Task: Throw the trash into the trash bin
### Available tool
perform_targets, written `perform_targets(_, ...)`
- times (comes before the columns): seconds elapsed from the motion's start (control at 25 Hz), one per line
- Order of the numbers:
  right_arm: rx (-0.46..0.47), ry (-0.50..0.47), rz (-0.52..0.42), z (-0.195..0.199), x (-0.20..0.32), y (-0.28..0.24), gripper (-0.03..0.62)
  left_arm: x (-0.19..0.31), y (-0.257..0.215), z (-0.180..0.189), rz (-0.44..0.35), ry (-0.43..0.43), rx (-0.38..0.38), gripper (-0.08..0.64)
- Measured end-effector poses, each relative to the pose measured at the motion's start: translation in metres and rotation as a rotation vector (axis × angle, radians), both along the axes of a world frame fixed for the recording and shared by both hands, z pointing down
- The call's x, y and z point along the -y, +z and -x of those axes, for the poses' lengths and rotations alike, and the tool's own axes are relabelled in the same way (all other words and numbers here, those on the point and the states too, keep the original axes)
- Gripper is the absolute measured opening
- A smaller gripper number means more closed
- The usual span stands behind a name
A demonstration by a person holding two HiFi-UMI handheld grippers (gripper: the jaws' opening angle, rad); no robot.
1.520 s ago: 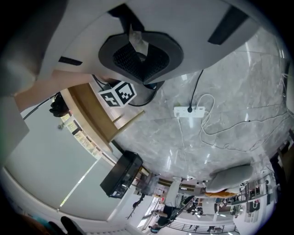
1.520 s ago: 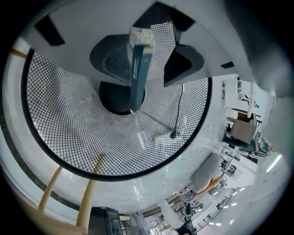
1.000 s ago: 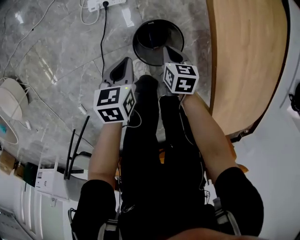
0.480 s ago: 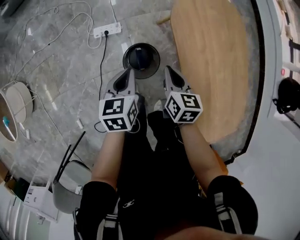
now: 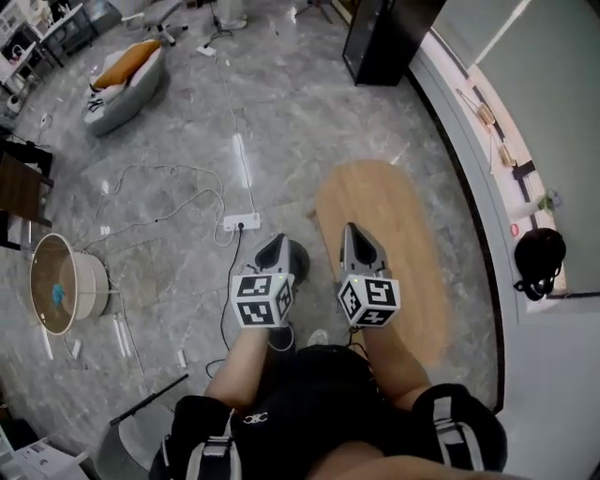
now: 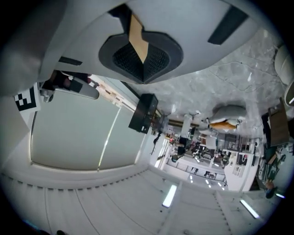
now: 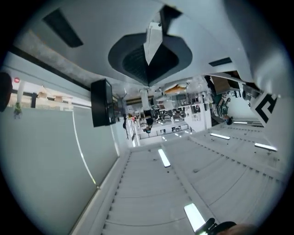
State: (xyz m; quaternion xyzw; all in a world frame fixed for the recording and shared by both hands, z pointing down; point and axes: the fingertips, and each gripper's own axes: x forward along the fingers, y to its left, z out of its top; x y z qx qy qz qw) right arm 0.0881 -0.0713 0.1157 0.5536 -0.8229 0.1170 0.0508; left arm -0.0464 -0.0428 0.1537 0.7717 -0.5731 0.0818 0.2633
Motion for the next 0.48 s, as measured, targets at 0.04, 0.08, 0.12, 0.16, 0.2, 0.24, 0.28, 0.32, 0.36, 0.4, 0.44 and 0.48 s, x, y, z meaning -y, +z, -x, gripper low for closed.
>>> perform_targets(0.04,0.004,-0.002,-0.040,-0.002,0.004,-0.026,0.012,0.004,-0.025,0.000,-0.039,-0.001,0.014,0.012)
perform_targets(0.08,0.012,-0.004,-0.075,-0.005,0.006,-0.050,0.012,0.005,-0.049,-0.001,-0.076,-0.003,0.028,0.012)
perform_targets(0.12,0.024,-0.005,-0.104,-0.008,0.005,-0.072,0.012,0.004,-0.071,-0.002,-0.111,-0.004,0.040,0.012)
perform_targets(0.16,0.038,-0.005,-0.129,-0.012,0.002,-0.090,0.012,0.001,-0.091,-0.005,-0.143,-0.003,0.053,0.012)
perform_targets(0.2,0.054,-0.007,-0.149,-0.015,-0.003,-0.107,0.012,-0.004,-0.109,-0.008,-0.174,0.001,0.068,0.012)
perform_targets(0.24,0.069,-0.011,-0.168,-0.019,-0.009,-0.121,0.012,-0.009,-0.125,-0.011,-0.205,0.006,0.084,0.012)
perform_targets(0.28,0.079,-0.016,-0.187,-0.021,-0.016,-0.133,0.012,-0.014,-0.139,-0.015,-0.239,0.012,0.099,0.012)
perform_targets(0.32,0.080,-0.018,-0.205,-0.023,-0.021,-0.143,0.012,-0.018,-0.152,-0.018,-0.271,0.016,0.111,0.012)
perform_targets(0.36,0.071,-0.015,-0.223,-0.024,-0.027,-0.152,0.012,-0.022,-0.164,-0.020,-0.301,0.020,0.117,0.012)
perform_targets(0.4,0.059,-0.010,-0.242,-0.023,-0.032,-0.159,0.012,-0.025,-0.175,-0.022,-0.327,0.025,0.120,0.012)
perform_targets(0.44,0.050,-0.008,-0.260,-0.022,-0.036,-0.166,0.012,-0.028,-0.184,-0.024,-0.349,0.029,0.120,0.012)
perform_targets(0.48,0.047,-0.010,-0.275,-0.021,-0.040,-0.172,0.012,-0.031,-0.192,-0.026,-0.367,0.034,0.122,0.012)
